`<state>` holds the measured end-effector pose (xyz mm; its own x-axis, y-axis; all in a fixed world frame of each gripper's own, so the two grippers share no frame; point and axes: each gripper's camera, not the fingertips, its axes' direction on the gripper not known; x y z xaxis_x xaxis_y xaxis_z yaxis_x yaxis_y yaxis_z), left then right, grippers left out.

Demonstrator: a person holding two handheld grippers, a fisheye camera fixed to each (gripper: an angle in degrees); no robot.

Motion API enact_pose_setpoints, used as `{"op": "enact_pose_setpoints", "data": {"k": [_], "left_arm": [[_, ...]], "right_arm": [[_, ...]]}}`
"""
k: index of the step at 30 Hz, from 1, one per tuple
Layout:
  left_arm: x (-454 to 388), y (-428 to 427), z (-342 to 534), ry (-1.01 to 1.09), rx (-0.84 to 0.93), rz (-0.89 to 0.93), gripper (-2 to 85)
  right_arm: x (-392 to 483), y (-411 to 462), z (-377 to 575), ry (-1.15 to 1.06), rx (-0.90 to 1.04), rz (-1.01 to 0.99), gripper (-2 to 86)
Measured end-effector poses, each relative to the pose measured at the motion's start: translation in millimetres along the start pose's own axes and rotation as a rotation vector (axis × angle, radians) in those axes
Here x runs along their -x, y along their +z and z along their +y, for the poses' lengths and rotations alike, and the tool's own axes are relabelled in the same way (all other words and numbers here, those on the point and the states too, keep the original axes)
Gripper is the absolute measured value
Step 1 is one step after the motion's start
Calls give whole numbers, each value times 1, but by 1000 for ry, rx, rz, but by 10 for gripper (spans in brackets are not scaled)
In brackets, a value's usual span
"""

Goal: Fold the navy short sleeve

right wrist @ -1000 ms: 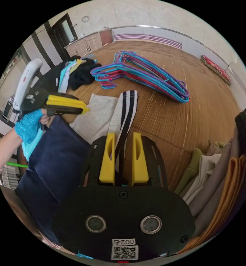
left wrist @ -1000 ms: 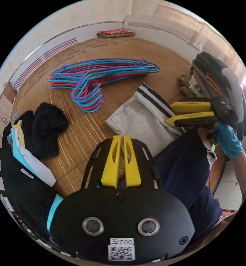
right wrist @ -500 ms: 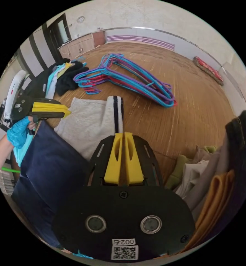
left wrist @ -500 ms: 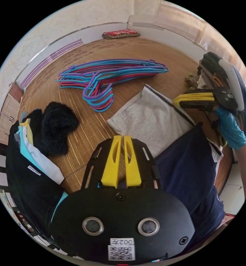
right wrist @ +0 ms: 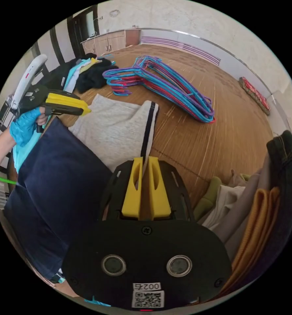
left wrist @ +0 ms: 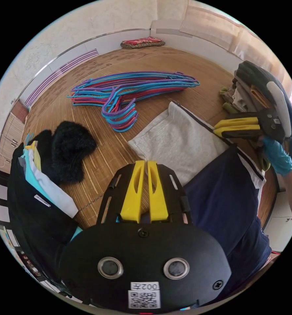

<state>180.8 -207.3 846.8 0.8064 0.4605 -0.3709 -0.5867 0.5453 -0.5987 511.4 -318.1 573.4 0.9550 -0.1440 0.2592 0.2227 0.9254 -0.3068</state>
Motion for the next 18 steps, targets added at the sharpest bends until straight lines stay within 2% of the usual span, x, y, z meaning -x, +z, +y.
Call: {"op": "enact_pose_setpoints", "data": {"k": [2,3,7,11,15,18], "left_arm": [[0,2,2,10,13,-1,-9],[2,3,3,6,15,15,-9],[11,2,7,-19,4,56,2],[31,-4,15,-94,-63,82,31],[48,8,19,-164,-44,133,67],[58,18,21,-201,-42,164,62]], "right_arm": [[-7,3,2,-10,40,167,-1],[-10,3,3,-3,45,171,-2],[-22,-15,6,40,-54,9,8],[-28,-21,-3,88,-160,-62,81],[-41,-9,-19,161,-167,-128,109],[-50,-1,-31,209,-176,-189,111]]}}
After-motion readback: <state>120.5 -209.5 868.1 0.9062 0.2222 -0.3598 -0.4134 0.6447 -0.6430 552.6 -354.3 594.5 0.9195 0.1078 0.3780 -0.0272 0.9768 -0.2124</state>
